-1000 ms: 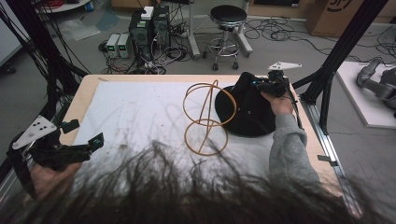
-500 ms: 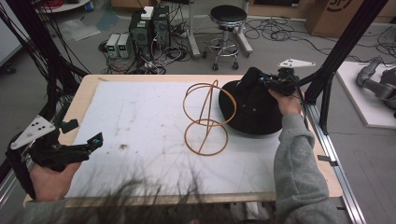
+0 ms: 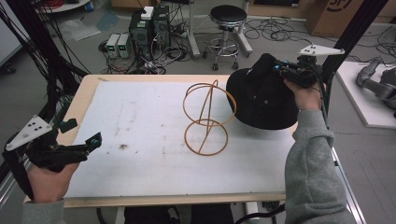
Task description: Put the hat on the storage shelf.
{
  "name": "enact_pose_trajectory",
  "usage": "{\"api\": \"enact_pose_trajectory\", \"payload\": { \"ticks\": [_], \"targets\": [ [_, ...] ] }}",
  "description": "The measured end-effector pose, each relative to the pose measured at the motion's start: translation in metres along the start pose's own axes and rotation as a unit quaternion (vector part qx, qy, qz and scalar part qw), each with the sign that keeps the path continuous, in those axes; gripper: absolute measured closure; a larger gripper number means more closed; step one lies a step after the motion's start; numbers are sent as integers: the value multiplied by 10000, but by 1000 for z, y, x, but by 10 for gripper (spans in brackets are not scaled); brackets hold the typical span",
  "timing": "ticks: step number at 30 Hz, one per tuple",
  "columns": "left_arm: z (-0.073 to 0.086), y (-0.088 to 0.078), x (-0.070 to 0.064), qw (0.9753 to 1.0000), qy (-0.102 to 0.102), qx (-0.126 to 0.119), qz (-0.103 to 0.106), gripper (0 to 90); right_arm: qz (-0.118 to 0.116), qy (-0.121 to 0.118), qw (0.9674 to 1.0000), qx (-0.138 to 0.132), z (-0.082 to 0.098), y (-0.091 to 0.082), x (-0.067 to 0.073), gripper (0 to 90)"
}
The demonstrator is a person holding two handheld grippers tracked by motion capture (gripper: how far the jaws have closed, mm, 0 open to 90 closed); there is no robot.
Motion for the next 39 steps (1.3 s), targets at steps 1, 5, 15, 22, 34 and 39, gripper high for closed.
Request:
{"api": "enact_pose_trajectory", "payload": {
  "ticks": [1,5,15,22,34,39],
  "targets": [
    [0,-1,0,10000,-15,-9,-5,18,0,0,10000,0,0,0,0,846],
    [-1,-2,2,10000,-60,-23,19,17,71,-72,9999,-20,-17,-16,5,846],
    [1,-1,4,9999,-145,-13,72,18,101,-410,9988,-254,-76,-53,22,846],
    [1,-2,7,9998,-206,5,50,18,-285,-729,9959,-458,-115,-66,50,846],
    [-3,-11,11,9997,-212,-78,-8,18,-1152,-947,9872,-564,-135,-40,96,846],
    [-2,-16,13,9997,-234,-101,-36,18,-1483,-914,9832,-552,-138,-27,112,845]
  ]
}}
Point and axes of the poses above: each handheld gripper's, and its own axes: y roughly forward along the jaws, z roughly out of its underside, x roughly to its left, the point moved 8 cm from there along y, roughly forward along the jaws, and after that the axes turned 8 degrees about -z, right-handed, at the moved point
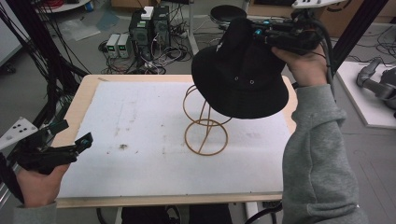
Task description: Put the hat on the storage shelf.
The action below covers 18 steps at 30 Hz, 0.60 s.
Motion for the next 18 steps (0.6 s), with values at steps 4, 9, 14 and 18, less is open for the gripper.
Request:
{"api": "enact_pose_trajectory", "payload": {
  "ticks": [4,9,14,18],
  "targets": [
    [2,-3,3,10000,-24,10,-40,17,-450,40,9990,-37,2,19,16,844],
    [4,-5,4,10000,-40,29,-63,18,-744,44,9972,-6,11,33,30,843],
    [6,-6,5,9999,-56,54,-85,17,-948,76,9954,92,25,46,41,842],
    [7,-5,5,9999,-37,77,-78,18,-1031,57,9943,255,38,58,49,840]
  ]
}}
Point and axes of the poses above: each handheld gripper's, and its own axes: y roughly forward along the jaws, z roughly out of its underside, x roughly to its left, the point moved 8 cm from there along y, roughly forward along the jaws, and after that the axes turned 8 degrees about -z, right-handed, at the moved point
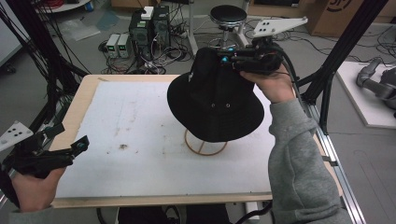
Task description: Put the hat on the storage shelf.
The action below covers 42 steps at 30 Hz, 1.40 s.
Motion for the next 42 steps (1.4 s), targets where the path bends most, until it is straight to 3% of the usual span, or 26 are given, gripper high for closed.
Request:
{"api": "enact_pose_trajectory", "payload": {
  "ticks": [6,13,17,28,32,35,37,42],
  "targets": [
    [3,4,-1,10000,-14,62,23,17,-141,67,9998,126,16,14,7,838],
    [6,7,0,9999,-45,113,50,17,-238,127,9996,16,37,23,16,837],
    [9,10,-1,9998,-55,159,69,18,-293,191,9994,82,50,30,20,830],
    [12,12,-1,9997,-53,211,63,18,-324,247,9991,132,59,42,18,806],
    [13,14,-1,9997,-51,226,65,18,-269,188,9994,141,59,41,19,642],
    [14,15,-1,9997,-31,237,52,18,-59,68,9998,175,61,40,17,453],
    [14,17,-1,9997,-22,250,42,18,-8,263,9996,97,63,38,15,305],
    [13,23,-4,9996,-7,258,79,18,190,508,9985,-103,66,26,9,134]
  ]
}}
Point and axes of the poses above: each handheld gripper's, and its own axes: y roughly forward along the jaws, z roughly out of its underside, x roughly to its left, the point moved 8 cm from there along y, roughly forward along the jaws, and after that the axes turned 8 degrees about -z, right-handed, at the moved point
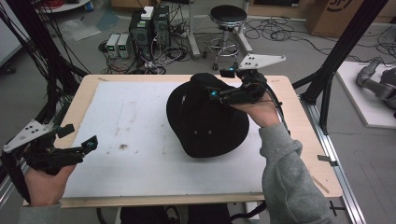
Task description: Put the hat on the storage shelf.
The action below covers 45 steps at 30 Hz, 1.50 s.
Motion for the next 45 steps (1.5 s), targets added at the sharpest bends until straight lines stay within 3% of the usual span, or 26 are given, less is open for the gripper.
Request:
{"api": "enact_pose_trajectory", "payload": {
  "ticks": [6,7,8,10,13,16,17,19,23,24,25,29,32,34,45],
  "targets": [
    [-3,15,-8,10000,53,18,82,18,372,255,9986,-267,7,-30,-7,106],
    [-3,17,-8,10000,65,14,66,18,622,312,9972,-269,13,-42,-10,106],
    [-3,20,-9,9999,111,4,7,18,622,312,9972,-269,13,-42,-10,106],
    [-4,25,-10,9999,154,-21,-55,18,898,335,9950,-282,21,-53,-13,106],
    [-5,31,-11,9998,159,-11,-74,18,1365,414,9894,-281,37,-71,-17,106],
    [-6,37,-11,9999,143,9,-82,18,1599,549,9851,-311,51,-86,-20,106],
    [-6,38,-11,9999,141,17,-87,18,1748,620,9820,-346,62,-97,-22,106],
    [-7,41,-10,9998,142,12,-102,18,1831,671,9802,-337,67,-102,-22,106],
    [-7,46,-10,9999,128,6,-113,18,2125,840,9726,-434,88,-122,-25,106],
    [-7,47,-10,9998,138,5,-129,18,2262,989,9676,-528,98,-132,-26,106],
    [-7,48,-10,9998,115,-26,-142,18,2262,989,9676,-528,98,-132,-26,106],
    [-5,50,-9,9997,96,-55,-217,18,2469,1080,9610,-625,117,-147,-27,106],
    [-5,51,-10,9997,110,-56,-234,18,2524,1139,9596,-487,126,-152,-29,106],
    [-4,51,-11,9997,127,-53,-215,18,2656,1050,9572,-472,127,-156,-30,106],
    [-4,51,-10,9996,135,-62,-224,17,2993,1034,9469,-555,134,-157,-34,106]
  ]
}}
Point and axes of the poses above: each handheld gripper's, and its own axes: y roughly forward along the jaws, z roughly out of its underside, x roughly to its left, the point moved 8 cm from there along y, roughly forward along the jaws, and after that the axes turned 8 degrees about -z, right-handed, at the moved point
